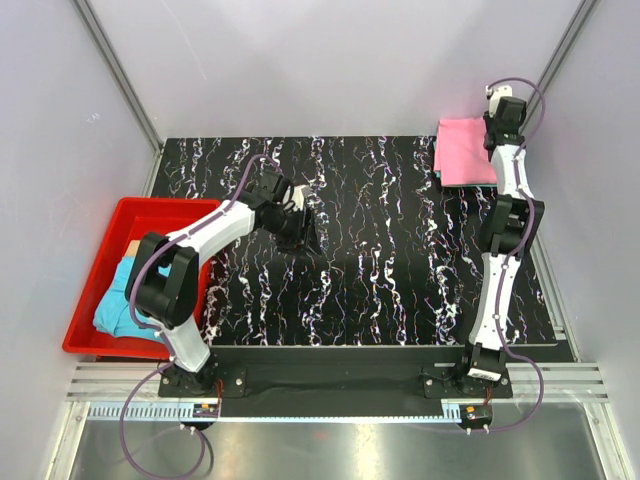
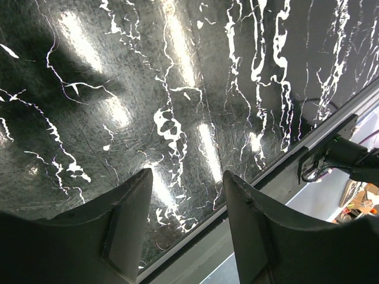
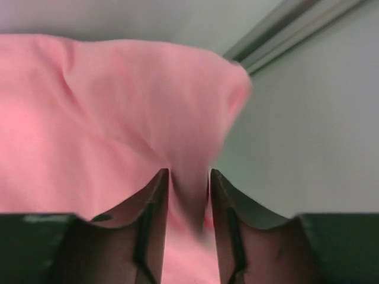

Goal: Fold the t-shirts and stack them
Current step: Neatly place the folded tshirt to the corner, then reset both grippers

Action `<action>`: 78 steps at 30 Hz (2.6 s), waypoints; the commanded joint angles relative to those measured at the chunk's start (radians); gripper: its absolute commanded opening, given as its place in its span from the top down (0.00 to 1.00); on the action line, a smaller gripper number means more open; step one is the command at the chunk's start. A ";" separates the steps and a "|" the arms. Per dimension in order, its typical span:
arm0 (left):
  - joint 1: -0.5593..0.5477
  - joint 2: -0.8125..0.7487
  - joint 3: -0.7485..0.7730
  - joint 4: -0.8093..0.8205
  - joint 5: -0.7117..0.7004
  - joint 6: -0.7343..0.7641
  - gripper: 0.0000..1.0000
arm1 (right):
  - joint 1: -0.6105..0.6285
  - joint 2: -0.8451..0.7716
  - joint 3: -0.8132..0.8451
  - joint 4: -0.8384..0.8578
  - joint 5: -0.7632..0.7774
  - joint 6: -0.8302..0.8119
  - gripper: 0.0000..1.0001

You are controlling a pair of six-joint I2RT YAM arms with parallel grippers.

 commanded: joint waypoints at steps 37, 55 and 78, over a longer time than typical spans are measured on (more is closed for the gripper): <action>-0.031 -0.075 -0.004 0.052 0.049 -0.013 0.40 | 0.029 -0.247 -0.446 -0.206 -0.496 0.452 0.71; -0.048 -0.098 0.082 0.032 -0.034 0.013 0.40 | 0.029 -0.375 -0.410 -0.238 -0.480 0.510 0.62; 0.056 -0.616 0.099 0.144 -0.030 -0.028 0.01 | 0.071 -1.489 -1.138 -0.587 -0.652 0.923 0.00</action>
